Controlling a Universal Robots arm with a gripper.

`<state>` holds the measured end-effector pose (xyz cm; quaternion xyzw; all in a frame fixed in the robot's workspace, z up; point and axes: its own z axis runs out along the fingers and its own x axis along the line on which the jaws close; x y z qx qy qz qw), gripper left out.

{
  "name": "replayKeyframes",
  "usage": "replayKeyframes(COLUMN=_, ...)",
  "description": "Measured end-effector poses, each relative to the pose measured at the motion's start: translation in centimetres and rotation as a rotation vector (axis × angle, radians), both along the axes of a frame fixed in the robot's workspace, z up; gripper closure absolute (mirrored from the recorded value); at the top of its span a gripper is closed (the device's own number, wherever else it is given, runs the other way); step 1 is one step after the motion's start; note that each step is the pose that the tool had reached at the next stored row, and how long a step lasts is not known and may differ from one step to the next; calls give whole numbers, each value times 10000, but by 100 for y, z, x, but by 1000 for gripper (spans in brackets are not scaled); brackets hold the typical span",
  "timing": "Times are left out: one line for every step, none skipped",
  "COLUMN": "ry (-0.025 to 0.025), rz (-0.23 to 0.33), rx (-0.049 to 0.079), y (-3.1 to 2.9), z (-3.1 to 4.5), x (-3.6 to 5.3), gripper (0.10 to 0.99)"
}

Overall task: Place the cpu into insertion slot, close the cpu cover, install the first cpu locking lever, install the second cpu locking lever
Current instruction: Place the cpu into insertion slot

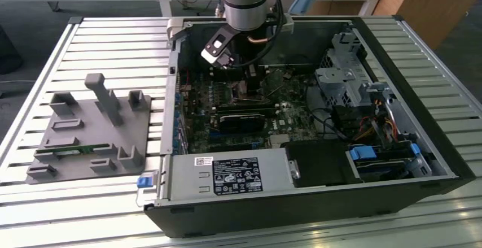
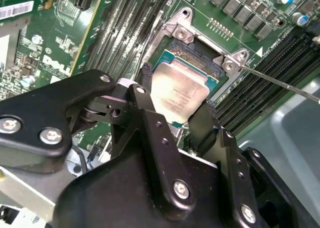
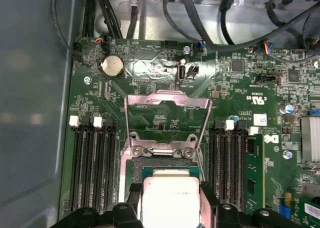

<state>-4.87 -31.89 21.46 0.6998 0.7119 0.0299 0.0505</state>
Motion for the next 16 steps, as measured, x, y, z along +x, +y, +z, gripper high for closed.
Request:
replayKeyframes(ry=3, rz=-5, rx=-1, y=8, z=-10, x=0, gripper=545)
replayKeyframes(ry=4, rz=-18, rx=-1, y=16, z=-19, x=0, gripper=545)
replayKeyframes(ry=3, rz=-37, rx=0, y=24, z=-29, x=0, gripper=545)
replayKeyframes(ry=3, rz=-52, rx=2, y=27, z=-37, x=0, gripper=545)
replayKeyframes(ry=4, rz=-67, rx=1, y=28, z=-45, x=0, gripper=545)
replayKeyframes(ry=4, rz=-84, rx=1, y=29, z=-51, x=-1, gripper=545)
replayKeyframes(ry=4, rz=-129, rx=1, y=29, z=-65, x=-1, gripper=545)
replayKeyframes(ry=4, rz=-156, rx=0, y=29, z=-72, x=-2, gripper=545)
replayKeyframes(ry=4, rz=-185, rx=1, y=30, z=-80, x=-2, gripper=545)
replayKeyframes(ry=4, rz=-227, rx=0, y=30, z=-86, x=-2, gripper=545)
replayKeyframes(ry=4, rz=-280, rx=1, y=30, z=-91, x=-2, gripper=545)
replayKeyframes(ry=4, rz=-315, rx=1, y=30, z=-96, x=-2, gripper=545)
replayKeyframes(ry=5, rz=-329, rx=0, y=30, z=-101, x=-2, gripper=545)
replayKeyframes(ry=4, rz=-331, rx=0, y=31, z=-107, x=-2, gripper=545)
replayKeyframes(ry=4, rz=-331, rx=0, y=31, z=-113, x=-2, gripper=545)
replayKeyframes(ry=4, rz=-331, rx=0, y=31, z=-119, x=-2, gripper=545)
